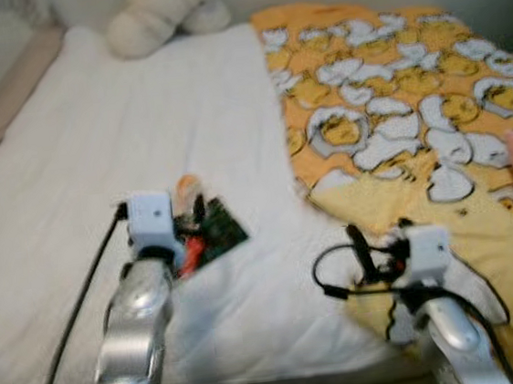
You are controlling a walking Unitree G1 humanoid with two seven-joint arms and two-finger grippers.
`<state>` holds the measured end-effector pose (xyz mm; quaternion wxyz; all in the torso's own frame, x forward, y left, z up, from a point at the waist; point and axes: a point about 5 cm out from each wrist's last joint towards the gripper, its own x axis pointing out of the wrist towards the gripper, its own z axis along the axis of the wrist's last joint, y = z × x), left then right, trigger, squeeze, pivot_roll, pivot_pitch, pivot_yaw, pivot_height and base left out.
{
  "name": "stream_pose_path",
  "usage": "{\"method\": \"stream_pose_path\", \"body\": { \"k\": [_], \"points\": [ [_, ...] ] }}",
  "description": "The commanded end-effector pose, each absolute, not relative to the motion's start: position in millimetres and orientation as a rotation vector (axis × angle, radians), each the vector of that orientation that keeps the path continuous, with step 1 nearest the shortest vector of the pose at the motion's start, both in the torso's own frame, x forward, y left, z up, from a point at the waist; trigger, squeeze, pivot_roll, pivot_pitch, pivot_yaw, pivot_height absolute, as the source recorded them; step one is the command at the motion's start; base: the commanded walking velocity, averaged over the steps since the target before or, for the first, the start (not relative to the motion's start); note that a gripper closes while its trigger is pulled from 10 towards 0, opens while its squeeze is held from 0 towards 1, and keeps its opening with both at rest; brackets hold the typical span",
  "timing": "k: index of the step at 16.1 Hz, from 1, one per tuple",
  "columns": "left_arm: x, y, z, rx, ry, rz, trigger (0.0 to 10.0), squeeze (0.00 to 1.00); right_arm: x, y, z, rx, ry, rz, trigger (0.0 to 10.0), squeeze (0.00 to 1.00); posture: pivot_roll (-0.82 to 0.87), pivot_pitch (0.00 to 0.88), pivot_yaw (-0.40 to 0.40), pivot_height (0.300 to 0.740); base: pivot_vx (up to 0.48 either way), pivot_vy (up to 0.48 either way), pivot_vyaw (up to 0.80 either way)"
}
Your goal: Clean up the room
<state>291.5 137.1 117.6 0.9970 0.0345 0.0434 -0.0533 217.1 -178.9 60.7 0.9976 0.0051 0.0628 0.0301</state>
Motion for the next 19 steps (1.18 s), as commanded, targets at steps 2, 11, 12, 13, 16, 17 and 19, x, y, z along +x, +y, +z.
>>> {"method": "stream_pose_path", "body": {
  "k": [2,11,12,13,16,17,19],
  "points": [
    [314.4,154.3,117.1,0.142,0.129,-0.034,10.0,0.00,217.4,-173.9,67.0,0.001,0.106,0.089,10.0,0.00,0.05,0.000,-0.038,0.740,0.000,0.000,0.00],
    [391.5,123.0,129.7,0.215,0.227,-0.037,10.0,0.00,137.1,-172.3,71.2,-0.032,0.261,0.140,10.0,0.00,-0.17,0.082,-0.044,0.740,0.000,0.000,0.00],
    [392.1,120.7,129.6,0.218,0.229,-0.030,10.0,0.00,129.2,-171.0,73.3,-0.036,0.271,0.142,10.0,0.00,-0.19,0.100,-0.044,0.740,0.000,0.000,0.00],
    [392.3,119.4,128.9,0.217,0.232,-0.020,10.0,0.00,116.6,-168.3,78.1,-0.037,0.282,0.144,10.0,0.00,-0.21,0.125,-0.041,0.740,0.000,0.000,0.00],
    [393.0,140.0,128.1,0.282,0.236,0.110,10.0,0.00,82.2,-166.3,92.8,-0.045,0.348,0.133,10.0,0.00,-0.29,0.200,-0.051,0.740,0.000,0.000,0.00],
    [393.1,146.7,128.9,0.285,0.235,0.145,10.0,0.00,78.1,-167.8,93.3,-0.047,0.362,0.124,10.0,0.00,-0.29,0.200,-0.051,0.740,0.000,0.000,0.00],
    [392.1,162.8,128.0,0.278,0.249,0.200,10.0,0.00,60.8,-171.2,97.3,-0.060,0.413,0.115,10.0,0.00,-0.32,0.217,-0.068,0.740,0.000,0.000,0.00]
  ]
}}
